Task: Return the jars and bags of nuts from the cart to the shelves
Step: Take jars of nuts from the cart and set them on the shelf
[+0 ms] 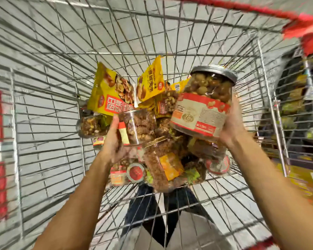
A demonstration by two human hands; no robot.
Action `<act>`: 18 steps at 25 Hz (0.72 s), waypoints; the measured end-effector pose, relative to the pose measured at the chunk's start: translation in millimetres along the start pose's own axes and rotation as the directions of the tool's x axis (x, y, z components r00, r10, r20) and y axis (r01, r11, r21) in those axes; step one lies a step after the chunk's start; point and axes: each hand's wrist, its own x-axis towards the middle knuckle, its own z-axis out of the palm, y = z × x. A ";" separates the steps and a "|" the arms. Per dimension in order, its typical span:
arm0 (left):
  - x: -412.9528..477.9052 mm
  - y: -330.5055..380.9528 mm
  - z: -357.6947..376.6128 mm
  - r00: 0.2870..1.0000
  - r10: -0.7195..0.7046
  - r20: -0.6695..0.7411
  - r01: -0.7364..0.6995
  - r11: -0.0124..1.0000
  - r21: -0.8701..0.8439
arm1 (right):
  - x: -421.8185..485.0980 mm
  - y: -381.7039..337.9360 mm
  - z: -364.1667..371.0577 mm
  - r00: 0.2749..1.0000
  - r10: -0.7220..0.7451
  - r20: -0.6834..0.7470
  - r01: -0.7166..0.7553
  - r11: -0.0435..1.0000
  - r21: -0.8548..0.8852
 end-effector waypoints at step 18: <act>-210.7 -155.1 303.5 0.520 -0.412 0.748 -0.150 0.818 0.555 | -378.7 40.7 -219.4 0.671 -0.585 -0.455 0.694 0.279 0.664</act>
